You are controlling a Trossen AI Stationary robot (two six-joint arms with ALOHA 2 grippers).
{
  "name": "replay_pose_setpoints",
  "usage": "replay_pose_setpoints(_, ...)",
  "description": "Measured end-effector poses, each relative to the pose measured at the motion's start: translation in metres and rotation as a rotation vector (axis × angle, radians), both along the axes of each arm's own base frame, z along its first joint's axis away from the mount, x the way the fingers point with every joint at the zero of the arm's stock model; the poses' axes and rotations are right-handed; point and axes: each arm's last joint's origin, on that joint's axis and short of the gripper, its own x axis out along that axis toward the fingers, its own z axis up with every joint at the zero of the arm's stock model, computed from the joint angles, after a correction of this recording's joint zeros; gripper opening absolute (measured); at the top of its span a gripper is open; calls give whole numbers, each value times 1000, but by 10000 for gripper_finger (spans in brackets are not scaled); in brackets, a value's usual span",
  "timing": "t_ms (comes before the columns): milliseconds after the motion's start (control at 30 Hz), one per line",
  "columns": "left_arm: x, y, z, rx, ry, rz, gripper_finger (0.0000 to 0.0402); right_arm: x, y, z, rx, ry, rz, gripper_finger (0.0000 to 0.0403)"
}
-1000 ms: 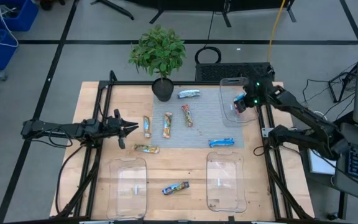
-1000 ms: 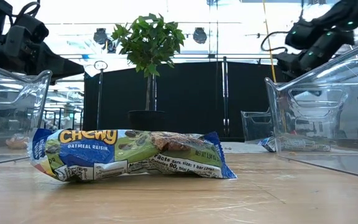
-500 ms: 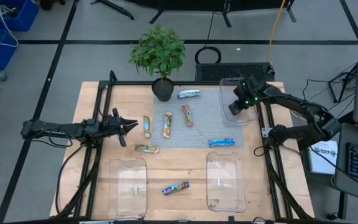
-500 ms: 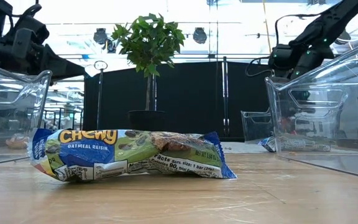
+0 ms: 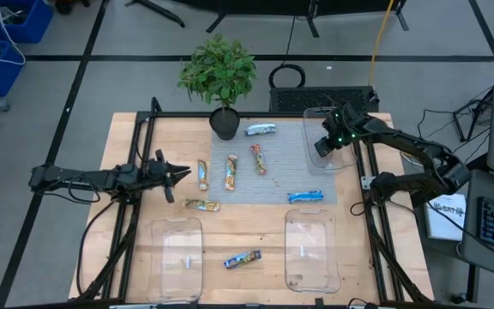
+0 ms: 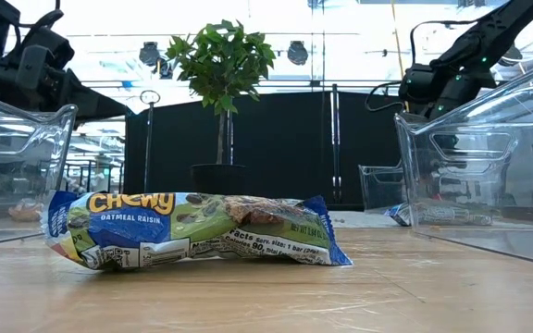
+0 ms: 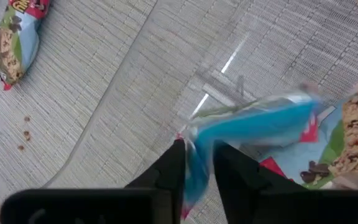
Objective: Pick and place Granola Bars by type
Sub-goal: Put the right red granola bar into the top transparent bin, then put the red granola bar into the top transparent bin
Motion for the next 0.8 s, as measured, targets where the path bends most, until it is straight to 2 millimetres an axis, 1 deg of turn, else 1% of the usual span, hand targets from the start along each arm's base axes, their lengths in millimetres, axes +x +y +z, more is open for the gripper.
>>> replay_pose_setpoints(200,0,0,0,-2,-1,0,63,2,-2,2,-28,-22,0,105)
replay_pose_setpoints(300,0,0,0,-2,0,0,63,6,-4,5,-61,-69,16,110)
replay_pose_setpoints(400,0,0,0,-2,0,0,63,17,-5,14,-128,-183,45,111)
replay_pose_setpoints(500,0,0,0,-2,0,0,63,36,-1,29,-247,-319,112,111)
replay_pose_setpoints(633,0,0,0,-2,0,0,63,68,17,53,-415,-538,266,111)
replay_pose_setpoints(733,0,0,0,-2,0,0,63,92,41,67,-524,-689,410,112)
replay_pose_setpoints(800,0,0,0,-2,0,0,63,109,62,72,-578,-768,496,112)
